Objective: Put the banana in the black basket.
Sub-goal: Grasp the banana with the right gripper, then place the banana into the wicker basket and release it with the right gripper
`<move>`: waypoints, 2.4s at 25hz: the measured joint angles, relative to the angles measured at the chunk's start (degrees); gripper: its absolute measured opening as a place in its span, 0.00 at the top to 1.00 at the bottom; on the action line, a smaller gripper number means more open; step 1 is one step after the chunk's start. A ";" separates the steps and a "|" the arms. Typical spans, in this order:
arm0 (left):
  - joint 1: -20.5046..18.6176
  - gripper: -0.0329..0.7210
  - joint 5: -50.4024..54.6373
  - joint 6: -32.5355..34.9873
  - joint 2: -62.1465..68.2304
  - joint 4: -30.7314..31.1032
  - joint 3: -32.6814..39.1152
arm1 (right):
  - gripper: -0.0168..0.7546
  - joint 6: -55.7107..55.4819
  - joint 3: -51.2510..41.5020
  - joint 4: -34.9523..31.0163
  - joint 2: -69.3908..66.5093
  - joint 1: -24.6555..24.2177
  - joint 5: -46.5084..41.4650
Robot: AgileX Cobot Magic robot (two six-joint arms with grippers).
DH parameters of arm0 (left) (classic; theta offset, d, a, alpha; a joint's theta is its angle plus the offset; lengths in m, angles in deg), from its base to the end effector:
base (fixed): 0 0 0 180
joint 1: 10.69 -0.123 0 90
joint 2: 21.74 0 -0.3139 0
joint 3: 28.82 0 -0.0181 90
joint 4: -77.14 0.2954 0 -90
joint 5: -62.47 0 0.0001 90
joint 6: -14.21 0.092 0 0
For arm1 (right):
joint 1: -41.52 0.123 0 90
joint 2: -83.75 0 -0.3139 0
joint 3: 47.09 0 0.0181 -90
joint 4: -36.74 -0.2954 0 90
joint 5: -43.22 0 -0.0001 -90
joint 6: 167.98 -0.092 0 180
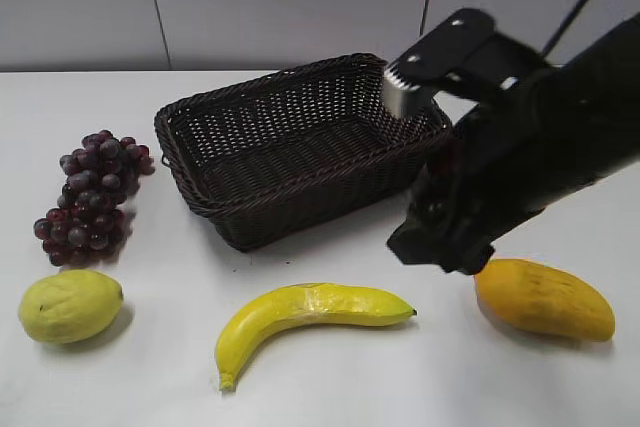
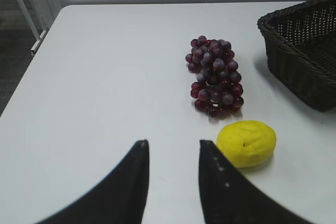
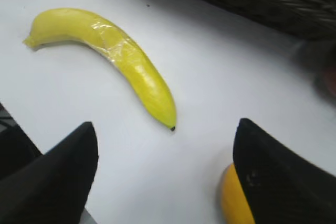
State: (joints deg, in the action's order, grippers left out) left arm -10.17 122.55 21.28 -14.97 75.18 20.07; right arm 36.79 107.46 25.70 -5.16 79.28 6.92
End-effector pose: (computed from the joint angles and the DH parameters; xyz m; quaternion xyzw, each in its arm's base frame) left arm 0.0048 -0.0028 0.3016 0.0567 0.8448 0.0133 0.5319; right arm 0.2434 0.2018 0.2522 -0.4480 0.8545 0.1028 0.2420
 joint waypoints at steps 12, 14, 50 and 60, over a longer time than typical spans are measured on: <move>0.00 0.64 0.00 0.00 0.00 0.00 0.00 | 0.16 1.81 8.24 7.73 -18.97 11.45 3.44; 0.00 0.64 0.00 0.00 0.00 0.00 0.00 | 0.16 1.93 9.35 8.02 -21.68 11.98 4.91; 0.00 0.64 0.00 0.00 0.00 0.00 0.00 | 0.55 2.27 13.17 10.63 -30.58 12.11 6.35; 0.00 0.64 0.00 0.00 0.00 0.00 0.00 | 0.55 -1.97 13.65 11.05 -16.78 12.16 -1.62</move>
State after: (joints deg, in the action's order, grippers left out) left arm -10.17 122.55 21.28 -14.97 75.18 20.07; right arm 34.83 121.11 36.74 -21.94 91.43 5.30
